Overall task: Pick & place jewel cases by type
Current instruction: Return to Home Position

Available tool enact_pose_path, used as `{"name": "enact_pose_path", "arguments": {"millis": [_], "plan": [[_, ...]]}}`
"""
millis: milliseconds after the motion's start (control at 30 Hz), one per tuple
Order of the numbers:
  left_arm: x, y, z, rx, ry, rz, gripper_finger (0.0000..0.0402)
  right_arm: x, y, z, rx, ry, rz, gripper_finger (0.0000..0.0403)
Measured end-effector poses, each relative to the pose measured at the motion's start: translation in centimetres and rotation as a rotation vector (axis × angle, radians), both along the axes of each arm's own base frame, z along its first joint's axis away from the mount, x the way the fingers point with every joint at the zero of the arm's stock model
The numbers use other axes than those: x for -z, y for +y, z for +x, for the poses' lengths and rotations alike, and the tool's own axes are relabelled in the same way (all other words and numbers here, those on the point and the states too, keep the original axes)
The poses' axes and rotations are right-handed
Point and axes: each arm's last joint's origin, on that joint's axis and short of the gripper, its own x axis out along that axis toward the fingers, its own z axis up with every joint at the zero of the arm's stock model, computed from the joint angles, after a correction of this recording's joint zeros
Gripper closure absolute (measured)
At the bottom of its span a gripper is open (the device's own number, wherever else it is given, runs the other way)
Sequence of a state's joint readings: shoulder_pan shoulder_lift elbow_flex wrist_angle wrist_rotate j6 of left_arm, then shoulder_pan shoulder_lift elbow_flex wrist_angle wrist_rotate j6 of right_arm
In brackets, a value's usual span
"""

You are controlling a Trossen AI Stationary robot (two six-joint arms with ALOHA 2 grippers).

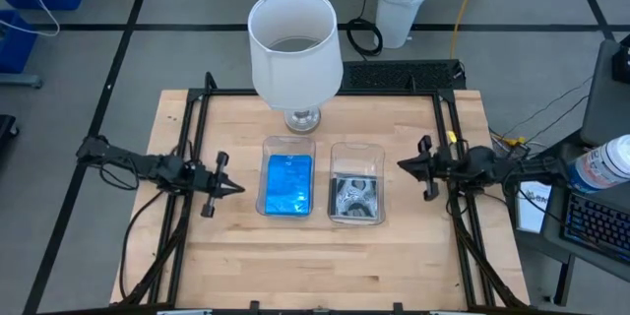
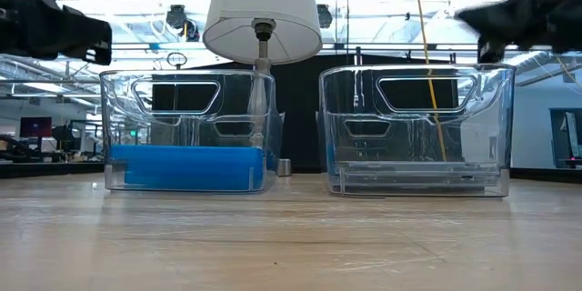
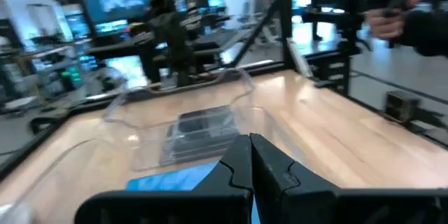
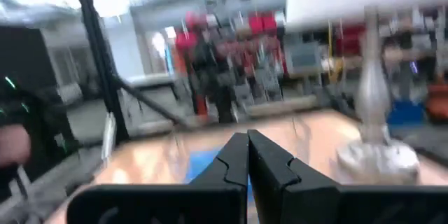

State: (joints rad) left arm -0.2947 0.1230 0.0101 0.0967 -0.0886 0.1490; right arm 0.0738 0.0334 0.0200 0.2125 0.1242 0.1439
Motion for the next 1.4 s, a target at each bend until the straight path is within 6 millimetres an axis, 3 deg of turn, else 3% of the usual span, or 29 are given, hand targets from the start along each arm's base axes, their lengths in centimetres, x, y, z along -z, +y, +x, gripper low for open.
{"name": "enact_pose_path", "arguments": {"millis": [233, 633, 1400], "plan": [[0.22, -0.08, -0.02, 0.027, 0.028, -0.019, 0.0399, 0.11, -0.31, 0.04, 0.014, 0.011, 0.001, 0.0403], [0.36, -0.08, -0.03, 0.023, 0.068, -0.122, 0.0362, 0.01, -0.32, 0.02, 0.022, 0.001, -0.030, 0.0403], [0.33, -0.08, -0.03, 0.023, 0.063, -0.115, 0.0398, 0.04, -0.32, 0.03, 0.023, 0.004, -0.029, 0.0403]]}}
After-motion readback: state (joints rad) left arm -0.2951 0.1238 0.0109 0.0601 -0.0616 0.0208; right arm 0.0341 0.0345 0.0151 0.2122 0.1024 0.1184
